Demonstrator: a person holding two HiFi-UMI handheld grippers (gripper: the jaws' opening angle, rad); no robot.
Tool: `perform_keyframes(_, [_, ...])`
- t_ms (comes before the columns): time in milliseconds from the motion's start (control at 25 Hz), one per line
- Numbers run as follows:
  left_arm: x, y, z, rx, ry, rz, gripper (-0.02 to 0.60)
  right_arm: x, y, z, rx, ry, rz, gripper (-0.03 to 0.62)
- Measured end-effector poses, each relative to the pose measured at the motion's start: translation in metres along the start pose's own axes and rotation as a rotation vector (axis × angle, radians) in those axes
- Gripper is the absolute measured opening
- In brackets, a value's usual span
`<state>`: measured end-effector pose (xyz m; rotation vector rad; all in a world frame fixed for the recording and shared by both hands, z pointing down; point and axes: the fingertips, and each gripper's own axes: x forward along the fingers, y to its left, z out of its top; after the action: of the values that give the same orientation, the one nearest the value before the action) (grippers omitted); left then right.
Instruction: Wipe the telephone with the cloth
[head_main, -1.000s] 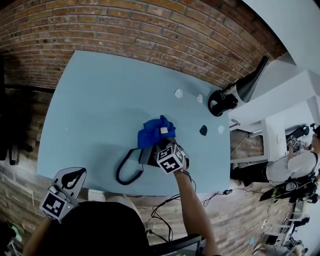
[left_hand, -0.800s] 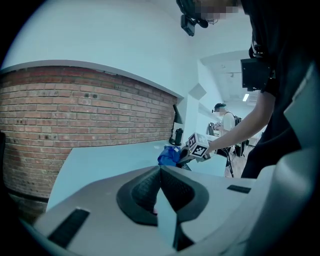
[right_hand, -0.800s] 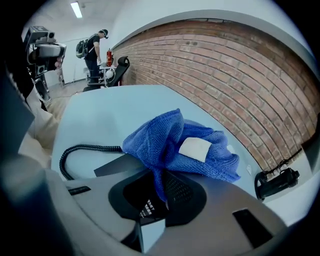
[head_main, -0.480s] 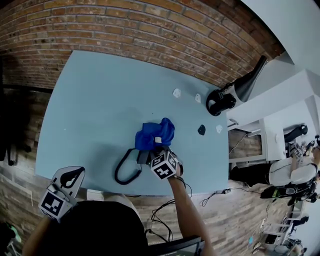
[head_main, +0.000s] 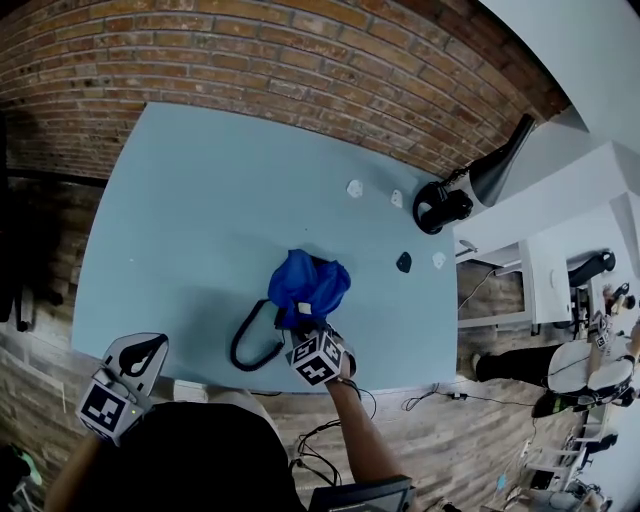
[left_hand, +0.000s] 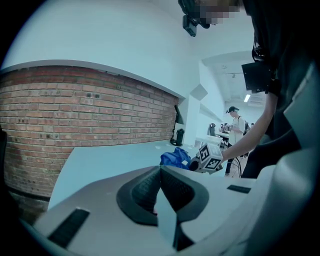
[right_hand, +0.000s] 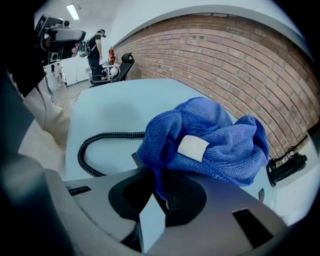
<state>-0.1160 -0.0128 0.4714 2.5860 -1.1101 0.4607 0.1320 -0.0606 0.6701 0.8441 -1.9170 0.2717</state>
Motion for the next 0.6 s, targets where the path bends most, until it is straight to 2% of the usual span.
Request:
perform_keyframes(200, [0.002, -0.003, 0.000, 0.006, -0.002, -0.005, 0.015, 0.000, 0.028, -0.018, 0.090, -0.002, 0.055, 0.069])
perform_keyframes(400, [0.003, -0.004, 0.002, 0.012, -0.004, -0.009, 0.015, -0.006, 0.065, -0.030, 0.184, 0.018, 0.204, 0.069])
perform_keyframes(520, [0.003, -0.004, 0.002, 0.018, -0.004, -0.010, 0.015, -0.029, 0.081, -0.016, 0.277, -0.071, 0.287, 0.069])
perform_keyframes(600, [0.002, -0.005, 0.005, 0.010, -0.029, -0.026, 0.015, -0.060, 0.083, 0.009, 0.361, -0.206, 0.368, 0.069])
